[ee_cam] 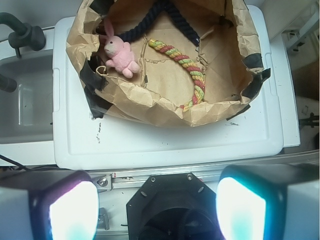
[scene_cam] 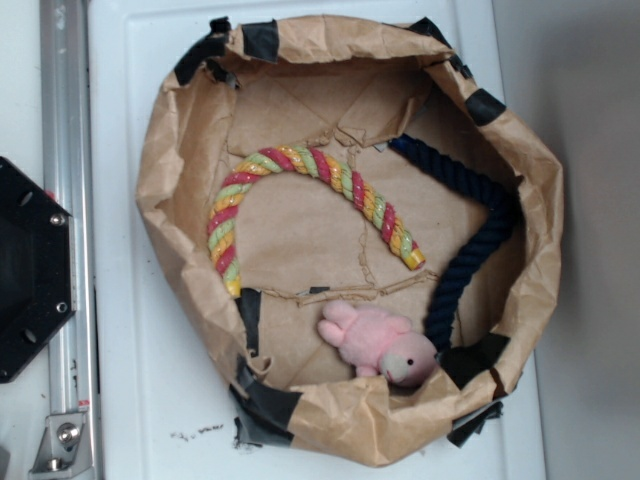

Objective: Grab the multicolored rope.

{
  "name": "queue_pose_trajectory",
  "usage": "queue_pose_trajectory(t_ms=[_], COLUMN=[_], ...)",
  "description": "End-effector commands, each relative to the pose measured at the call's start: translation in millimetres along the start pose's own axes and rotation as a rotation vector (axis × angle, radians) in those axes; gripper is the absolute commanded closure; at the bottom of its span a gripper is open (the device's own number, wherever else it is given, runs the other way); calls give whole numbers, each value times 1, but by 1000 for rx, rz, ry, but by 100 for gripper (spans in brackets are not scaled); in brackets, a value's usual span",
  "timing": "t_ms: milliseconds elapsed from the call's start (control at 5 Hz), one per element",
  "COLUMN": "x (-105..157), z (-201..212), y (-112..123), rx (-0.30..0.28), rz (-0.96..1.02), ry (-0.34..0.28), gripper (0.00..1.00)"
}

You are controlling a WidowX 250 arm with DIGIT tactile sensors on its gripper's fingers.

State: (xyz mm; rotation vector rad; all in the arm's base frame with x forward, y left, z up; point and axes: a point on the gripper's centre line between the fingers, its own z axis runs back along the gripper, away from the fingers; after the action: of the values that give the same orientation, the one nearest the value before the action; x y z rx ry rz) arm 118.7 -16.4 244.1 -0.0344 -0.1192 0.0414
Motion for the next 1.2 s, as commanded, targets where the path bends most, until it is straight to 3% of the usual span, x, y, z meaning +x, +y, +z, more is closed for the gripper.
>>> queue_pose_trajectory(t_ms=[0, 200, 400, 600, 800, 1000], x=[0, 48, 102, 152, 193, 175], z=[0, -32, -65, -92, -143, -192], y=[0, 29, 44, 41, 29, 5], rx=[0, 70, 82, 99, 107, 30], rz=[0, -208, -460, -640, -707, -743], ry=[0, -35, -84, -122, -83, 36], gripper=[0, 0, 0, 0, 0, 0])
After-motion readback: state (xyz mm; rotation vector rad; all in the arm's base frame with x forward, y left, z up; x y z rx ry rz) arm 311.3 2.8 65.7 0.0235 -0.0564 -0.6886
